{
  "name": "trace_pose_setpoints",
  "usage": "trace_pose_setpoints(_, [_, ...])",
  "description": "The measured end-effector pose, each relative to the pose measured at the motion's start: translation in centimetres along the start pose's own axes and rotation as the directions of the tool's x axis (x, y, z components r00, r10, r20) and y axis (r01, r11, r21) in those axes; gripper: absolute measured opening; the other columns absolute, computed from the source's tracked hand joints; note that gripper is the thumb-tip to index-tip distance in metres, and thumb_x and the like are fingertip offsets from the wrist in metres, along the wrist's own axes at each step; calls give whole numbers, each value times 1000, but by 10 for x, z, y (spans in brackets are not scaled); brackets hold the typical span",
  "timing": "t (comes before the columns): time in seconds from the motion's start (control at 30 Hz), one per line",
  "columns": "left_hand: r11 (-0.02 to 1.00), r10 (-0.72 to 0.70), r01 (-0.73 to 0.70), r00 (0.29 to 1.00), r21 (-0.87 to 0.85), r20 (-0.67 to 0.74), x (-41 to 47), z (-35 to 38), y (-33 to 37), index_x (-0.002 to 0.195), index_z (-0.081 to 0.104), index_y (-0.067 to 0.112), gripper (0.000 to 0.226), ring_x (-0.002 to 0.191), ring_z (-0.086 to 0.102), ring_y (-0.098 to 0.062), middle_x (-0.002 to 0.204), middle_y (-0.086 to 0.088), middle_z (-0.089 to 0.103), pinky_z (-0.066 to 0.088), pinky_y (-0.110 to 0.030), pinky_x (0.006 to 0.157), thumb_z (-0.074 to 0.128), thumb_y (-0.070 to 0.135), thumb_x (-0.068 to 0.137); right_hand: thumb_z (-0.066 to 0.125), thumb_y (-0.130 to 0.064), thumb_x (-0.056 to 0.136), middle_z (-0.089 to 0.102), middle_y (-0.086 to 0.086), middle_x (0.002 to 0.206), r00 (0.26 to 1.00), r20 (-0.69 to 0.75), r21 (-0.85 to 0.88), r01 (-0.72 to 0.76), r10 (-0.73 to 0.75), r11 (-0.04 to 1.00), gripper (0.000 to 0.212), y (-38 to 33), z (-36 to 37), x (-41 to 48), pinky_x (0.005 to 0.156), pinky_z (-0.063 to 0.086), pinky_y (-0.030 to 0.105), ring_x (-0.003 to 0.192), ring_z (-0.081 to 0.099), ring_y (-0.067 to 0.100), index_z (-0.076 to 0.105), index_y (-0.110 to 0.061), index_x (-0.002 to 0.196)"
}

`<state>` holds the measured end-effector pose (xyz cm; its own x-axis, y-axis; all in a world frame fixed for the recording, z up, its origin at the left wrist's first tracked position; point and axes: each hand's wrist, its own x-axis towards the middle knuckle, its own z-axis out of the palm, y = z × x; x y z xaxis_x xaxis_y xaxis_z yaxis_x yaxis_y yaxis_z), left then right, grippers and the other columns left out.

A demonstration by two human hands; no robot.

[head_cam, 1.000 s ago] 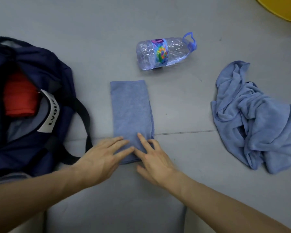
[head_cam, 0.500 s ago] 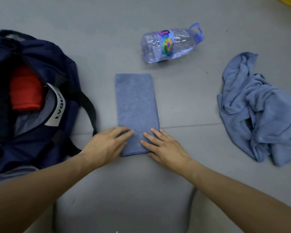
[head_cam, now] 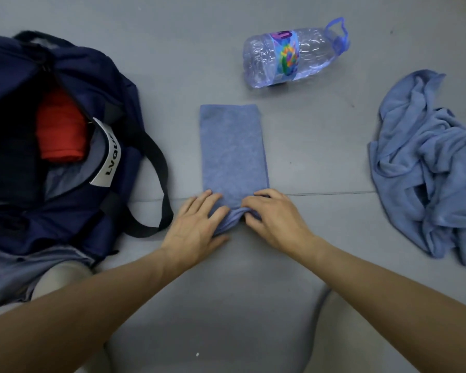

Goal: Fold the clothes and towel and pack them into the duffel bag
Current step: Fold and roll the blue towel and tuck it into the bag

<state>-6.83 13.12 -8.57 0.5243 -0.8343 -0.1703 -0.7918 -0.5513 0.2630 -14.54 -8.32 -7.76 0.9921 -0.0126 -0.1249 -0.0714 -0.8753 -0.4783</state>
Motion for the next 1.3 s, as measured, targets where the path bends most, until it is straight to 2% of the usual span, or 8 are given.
trace_pose_setpoints(0.17, [996,30,-42,989,-84,-142,6,-9,-4,107,65,16,27,98,60,-27,111,-2,62,49,-39,82,49,26,88,47,-43,84,70,-12,100,996,50,65,-76,73,995,30,-3,0,-3,96,48,39,115,55,16,67,-28,101])
trace_pose_setpoints(0.3, [986,-56,46,996,-159,-64,8,-12,-11,106,66,21,25,91,60,-19,101,7,64,51,-35,74,50,39,98,67,-47,78,67,-11,117,989,144,-122,44,-27,991,45,2,-1,-11,108,37,45,124,52,21,59,-29,118])
trace_pose_setpoints(0.4, [970,-125,117,992,-214,-22,11,-16,-10,103,63,24,37,85,59,-17,93,8,64,52,-39,67,40,51,99,70,-24,78,67,-4,120,990,129,-169,84,-62,982,47,3,1,-16,109,38,44,121,57,25,59,-22,124])
trace_pose_setpoints(0.6, [914,-240,251,968,-319,75,10,-25,-13,101,58,29,36,67,58,-17,73,9,61,49,-38,63,36,59,98,57,-23,90,70,3,100,995,82,32,-66,64,997,37,-2,-13,-26,77,45,37,92,65,32,56,-25,127])
trace_pose_setpoints(0.83, [839,-342,376,926,-394,156,13,-21,-12,92,58,26,23,70,55,-16,70,8,58,44,-36,67,51,46,99,50,-31,101,58,-3,132,976,89,112,-210,201,971,39,-7,-10,-14,87,50,42,108,62,28,49,-27,140])
trace_pose_setpoints(0.97, [821,-365,413,910,-394,196,20,-18,-15,90,56,29,25,71,59,-18,73,5,63,49,-37,68,50,52,97,53,-49,93,48,9,148,994,-13,-211,107,-113,972,53,-2,-12,-11,99,48,46,126,53,32,55,-19,137])
trace_pose_setpoints(1.1, [823,-380,433,901,-368,211,24,-16,-16,94,57,30,26,76,61,-20,78,5,65,50,-37,71,49,55,96,54,-36,97,42,13,155,937,91,-362,346,-337,866,45,2,-1,-15,116,30,55,145,35,35,55,-23,139])
trace_pose_setpoints(1.3, [826,-362,436,896,-358,257,27,-23,-11,97,56,26,28,78,61,-23,81,0,65,51,-41,73,47,52,99,31,-57,99,33,7,161,979,200,-303,88,-27,949,54,14,3,-16,118,28,55,151,24,31,44,-38,148])
